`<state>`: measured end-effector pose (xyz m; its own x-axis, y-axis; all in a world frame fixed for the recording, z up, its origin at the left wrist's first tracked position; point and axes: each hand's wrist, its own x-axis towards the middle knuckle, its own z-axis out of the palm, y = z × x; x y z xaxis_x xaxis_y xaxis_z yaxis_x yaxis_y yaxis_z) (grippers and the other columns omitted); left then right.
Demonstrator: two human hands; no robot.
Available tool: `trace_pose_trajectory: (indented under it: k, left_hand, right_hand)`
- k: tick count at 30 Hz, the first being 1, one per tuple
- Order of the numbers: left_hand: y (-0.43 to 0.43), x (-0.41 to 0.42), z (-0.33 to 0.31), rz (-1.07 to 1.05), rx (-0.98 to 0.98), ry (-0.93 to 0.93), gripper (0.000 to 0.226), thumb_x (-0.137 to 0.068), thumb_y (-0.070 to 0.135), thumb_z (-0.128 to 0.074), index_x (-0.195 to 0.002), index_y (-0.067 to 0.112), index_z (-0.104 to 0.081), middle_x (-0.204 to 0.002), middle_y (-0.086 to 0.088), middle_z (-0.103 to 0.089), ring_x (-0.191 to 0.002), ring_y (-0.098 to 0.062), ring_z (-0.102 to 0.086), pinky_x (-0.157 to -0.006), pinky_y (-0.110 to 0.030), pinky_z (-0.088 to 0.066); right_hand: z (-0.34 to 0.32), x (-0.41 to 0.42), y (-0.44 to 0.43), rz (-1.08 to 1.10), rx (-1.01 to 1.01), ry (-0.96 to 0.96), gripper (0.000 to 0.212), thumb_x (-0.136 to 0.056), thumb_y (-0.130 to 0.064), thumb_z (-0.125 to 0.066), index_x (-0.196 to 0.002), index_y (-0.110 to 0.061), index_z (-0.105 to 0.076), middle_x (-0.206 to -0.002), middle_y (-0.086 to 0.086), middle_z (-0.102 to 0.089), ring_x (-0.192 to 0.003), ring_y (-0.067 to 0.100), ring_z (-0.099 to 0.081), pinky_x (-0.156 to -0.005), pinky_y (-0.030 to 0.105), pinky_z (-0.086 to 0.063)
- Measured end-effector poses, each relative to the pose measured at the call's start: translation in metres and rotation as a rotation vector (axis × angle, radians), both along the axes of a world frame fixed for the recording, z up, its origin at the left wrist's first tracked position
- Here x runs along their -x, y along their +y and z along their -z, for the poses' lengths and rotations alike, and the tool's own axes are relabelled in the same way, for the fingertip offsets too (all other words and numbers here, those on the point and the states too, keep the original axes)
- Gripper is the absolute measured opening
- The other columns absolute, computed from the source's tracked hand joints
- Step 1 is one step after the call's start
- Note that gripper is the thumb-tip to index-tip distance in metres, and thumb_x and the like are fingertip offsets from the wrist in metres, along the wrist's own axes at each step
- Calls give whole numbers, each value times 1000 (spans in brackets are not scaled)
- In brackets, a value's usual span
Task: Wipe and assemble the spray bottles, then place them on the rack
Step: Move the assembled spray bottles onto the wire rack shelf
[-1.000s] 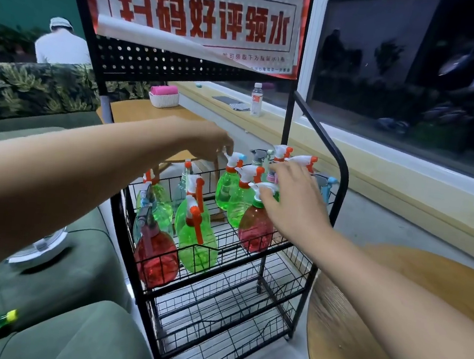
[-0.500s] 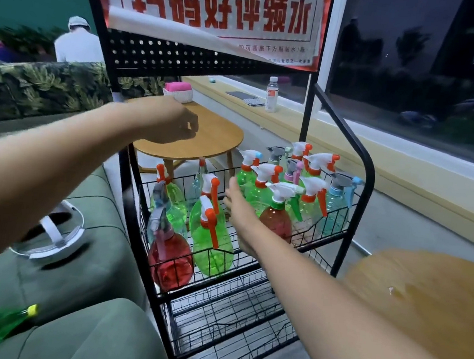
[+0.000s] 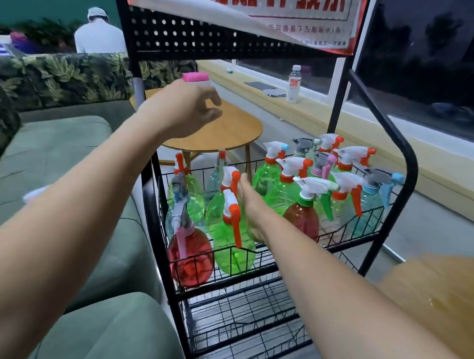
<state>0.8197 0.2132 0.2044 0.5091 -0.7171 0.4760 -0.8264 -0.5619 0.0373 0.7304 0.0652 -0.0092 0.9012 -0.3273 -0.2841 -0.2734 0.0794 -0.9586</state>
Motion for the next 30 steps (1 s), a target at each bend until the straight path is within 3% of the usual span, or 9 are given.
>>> trace_pose_trajectory:
  k: [3,6,11,21,26,29,30]
  left_hand:
    - [-3,0,1,2,20,-3,34,-106,48,-58,-129,24,-67,-90,3,-73,-89,-20,-64,-87,-41,-57]
    - [-4,0,2,-3,4,5,35,-105,46,-60,-132,24,-65,-95,4,-73,-92,-18,-63,-89,-40,-56]
    - [-3,0,2,-28,-15,20,36,-104,46,-61,-133,26,-63,-100,4,-74,-96,-19,-65,-91,-44,-58]
    - [-2,4,1,-24,-78,35,37,-104,47,-62,-135,25,-62,-102,3,-77,-98,-22,-68,-93,-45,-58]
    - [-2,6,0,-20,-109,29,37,-104,48,-61,-134,25,-62,-102,4,-77,-99,-23,-69,-92,-44,-59]
    - [-8,9,1,-3,-142,12,35,-105,44,-61,-134,24,-63,-104,3,-77,-95,-21,-66,-82,-37,-55]
    - [-12,11,2,8,-165,15,34,-105,42,-62,-134,24,-63,-105,3,-78,-93,-19,-65,-78,-34,-51]
  right_hand:
    - [-10,11,5,8,43,67,117,-74,-103,-27,-165,-30,-37,-173,11,-30,-157,36,-31,-127,64,-17]
    - [-9,13,5,-14,66,98,119,-74,-100,-31,-166,-25,-33,-172,13,-31,-155,35,-34,-128,62,-21]
    - [-14,19,5,-60,35,76,94,-95,-88,-22,-169,-30,-26,-175,12,-24,-160,36,-25,-129,62,-14]
    - [-20,22,6,29,-29,-16,92,-98,-85,-16,-171,-28,-10,-178,5,-11,-163,26,-18,-131,60,-9]
    - [-36,43,10,29,1,-60,116,-77,-98,-23,-170,-29,-18,-177,2,-17,-163,24,-18,-132,54,-12]
    - [-44,56,5,83,53,-107,141,-58,-111,-27,-169,-24,-25,-176,3,-23,-162,23,-22,-132,52,-16]
    - [-56,67,6,95,142,-122,140,-60,-113,-27,-168,-23,-29,-175,2,-27,-161,23,-24,-132,50,-17]
